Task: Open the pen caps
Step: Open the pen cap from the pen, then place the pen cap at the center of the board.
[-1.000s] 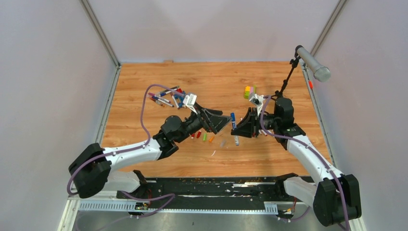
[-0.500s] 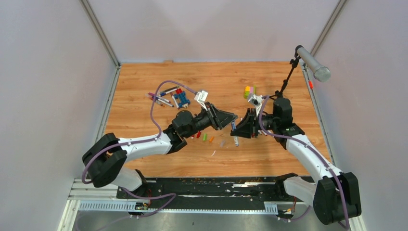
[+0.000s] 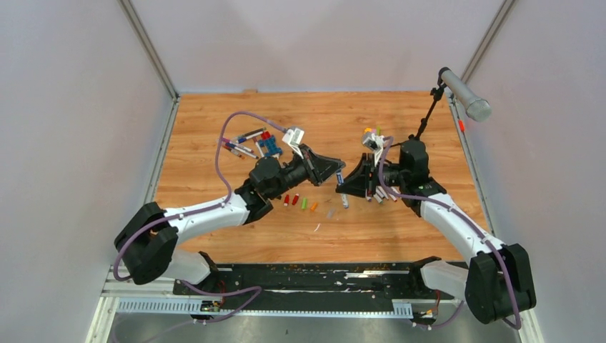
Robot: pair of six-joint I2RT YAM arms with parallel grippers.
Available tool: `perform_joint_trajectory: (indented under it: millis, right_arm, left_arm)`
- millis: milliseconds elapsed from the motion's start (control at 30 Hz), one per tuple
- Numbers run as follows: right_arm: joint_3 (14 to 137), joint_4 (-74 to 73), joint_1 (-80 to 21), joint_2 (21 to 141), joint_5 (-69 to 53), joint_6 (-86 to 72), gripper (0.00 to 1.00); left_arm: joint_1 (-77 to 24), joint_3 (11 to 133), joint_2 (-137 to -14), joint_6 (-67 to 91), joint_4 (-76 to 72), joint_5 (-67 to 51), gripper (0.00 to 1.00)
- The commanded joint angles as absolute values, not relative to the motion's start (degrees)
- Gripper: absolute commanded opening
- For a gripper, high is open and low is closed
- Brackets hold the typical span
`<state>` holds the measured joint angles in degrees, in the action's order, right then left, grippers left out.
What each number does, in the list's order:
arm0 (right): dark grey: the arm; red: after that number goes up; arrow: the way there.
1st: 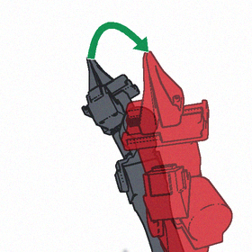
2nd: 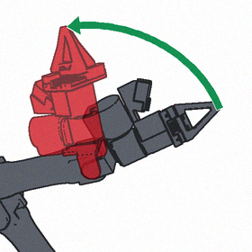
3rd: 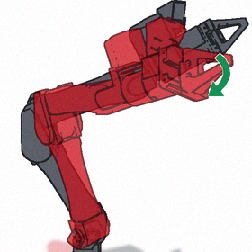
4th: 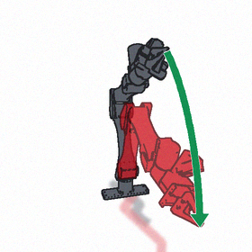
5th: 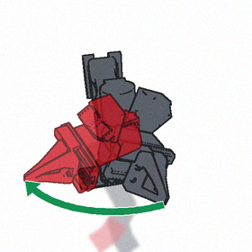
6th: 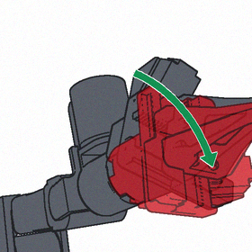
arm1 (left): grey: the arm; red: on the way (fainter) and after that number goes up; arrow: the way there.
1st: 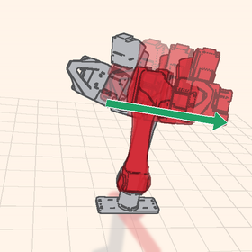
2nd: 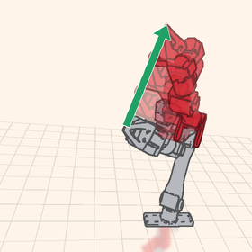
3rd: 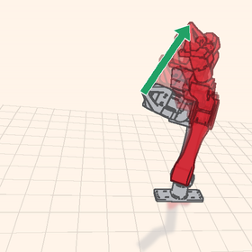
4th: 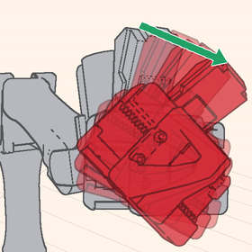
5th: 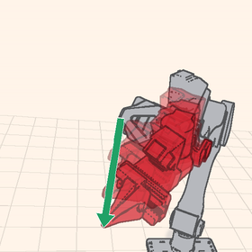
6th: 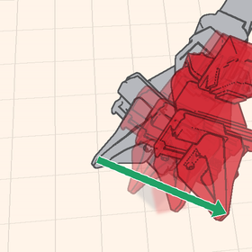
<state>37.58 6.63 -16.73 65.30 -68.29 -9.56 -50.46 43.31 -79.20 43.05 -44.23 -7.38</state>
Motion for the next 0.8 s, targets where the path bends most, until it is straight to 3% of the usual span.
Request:
perform_joint_trajectory:
  millis: [0, 200, 467, 767]
  right_arm:
    - [37.2, 4.4, -20.1, 66.5, -73.3, -9.2, 0.00]
    - [37.8, 1.9, -21.7, 67.3, -72.9, -6.1, 0.00]
    - [41.7, -11.3, -21.8, 67.0, -69.3, 8.6, 0.00]
    - [46.5, -26.9, -15.7, 64.1, -54.8, 27.9, 0.00]
  left_arm:
    - [-39.3, 52.5, -74.0, 39.1, -52.7, 8.1, 0.00]
    - [-33.8, 56.3, -72.4, 41.4, -51.3, 7.5, 0.00]
    - [-30.4, 48.0, -64.1, 43.8, -48.4, 7.3, 0.00]
    - [-28.3, 33.0, -51.0, 44.2, -24.3, 1.4, 0.00]
